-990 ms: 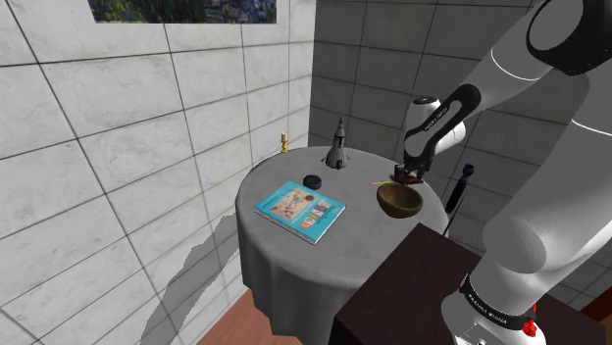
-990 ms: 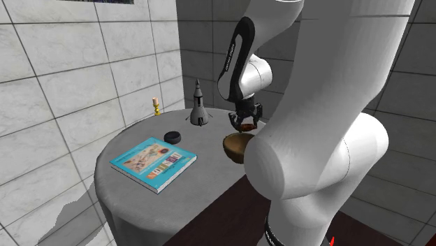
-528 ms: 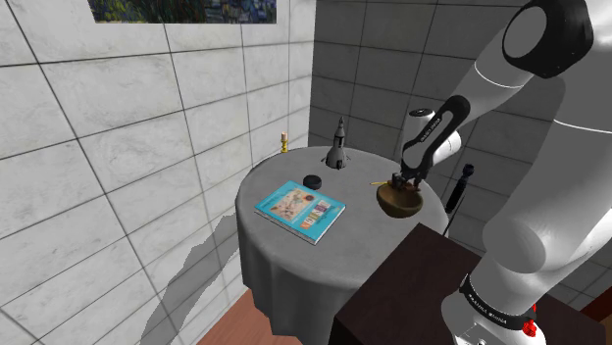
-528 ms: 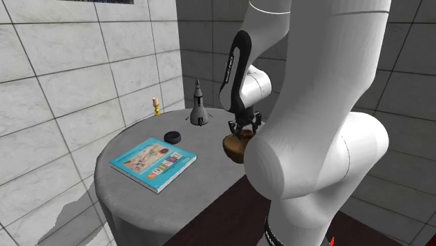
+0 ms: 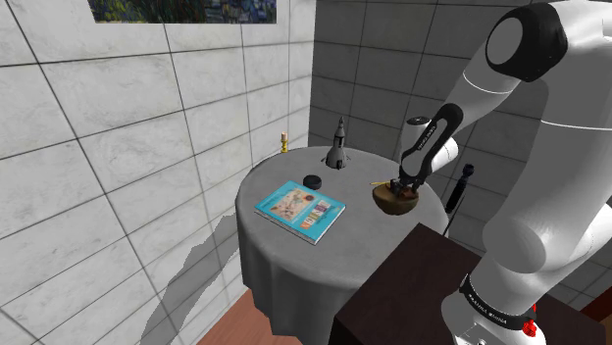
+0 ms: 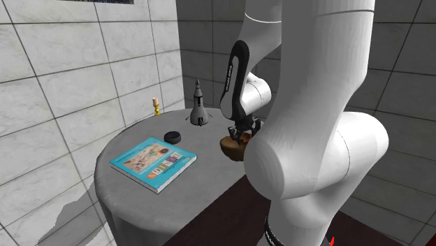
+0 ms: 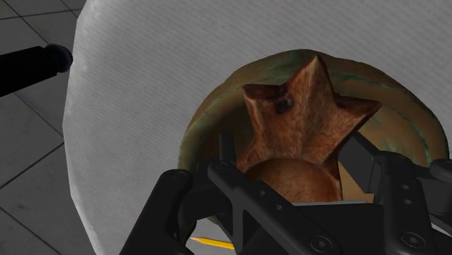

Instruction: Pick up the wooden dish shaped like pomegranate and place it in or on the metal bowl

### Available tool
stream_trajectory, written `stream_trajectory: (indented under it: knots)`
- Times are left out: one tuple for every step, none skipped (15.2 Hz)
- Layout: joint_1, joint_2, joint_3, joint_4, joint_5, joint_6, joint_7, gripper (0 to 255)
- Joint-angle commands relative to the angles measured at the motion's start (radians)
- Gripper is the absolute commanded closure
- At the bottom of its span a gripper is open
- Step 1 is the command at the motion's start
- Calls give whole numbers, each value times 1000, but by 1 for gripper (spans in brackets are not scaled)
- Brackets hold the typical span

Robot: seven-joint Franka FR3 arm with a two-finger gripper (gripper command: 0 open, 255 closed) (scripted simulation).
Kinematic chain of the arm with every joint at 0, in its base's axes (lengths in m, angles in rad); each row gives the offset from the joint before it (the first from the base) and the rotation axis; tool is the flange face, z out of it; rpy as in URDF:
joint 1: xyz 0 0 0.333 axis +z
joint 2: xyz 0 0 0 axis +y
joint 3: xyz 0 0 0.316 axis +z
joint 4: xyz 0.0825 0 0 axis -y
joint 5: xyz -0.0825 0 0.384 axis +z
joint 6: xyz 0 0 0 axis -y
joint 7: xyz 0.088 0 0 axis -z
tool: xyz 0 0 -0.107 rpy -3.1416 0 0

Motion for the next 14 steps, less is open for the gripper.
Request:
stream_trajectory:
  knots:
    - [0,2,0,0,0,2,0,255]
    - [0,2,0,0,0,2,0,255]
    - [0,2,0,0,0,2,0,255]
    - [0,2,0,0,0,2,0,255]
    - [0,2,0,0,0,1,1,0]
    - [0,2,0,0,0,2,1,0]
    - [0,2,0,0,0,1,1,0]
    - [0,2,0,0,0,1,1,0]
    - [0,2,0,0,0,1,1,0]
    - [0,2,0,0,0,1,1,0]
    - [4,-41,4,-9,5,-33,-5,0]
    - [8,-82,8,-16,10,-69,-11,0]
    - [13,-123,12,-22,16,-105,-17,0]
    - [17,-155,15,-26,21,-134,-21,0]
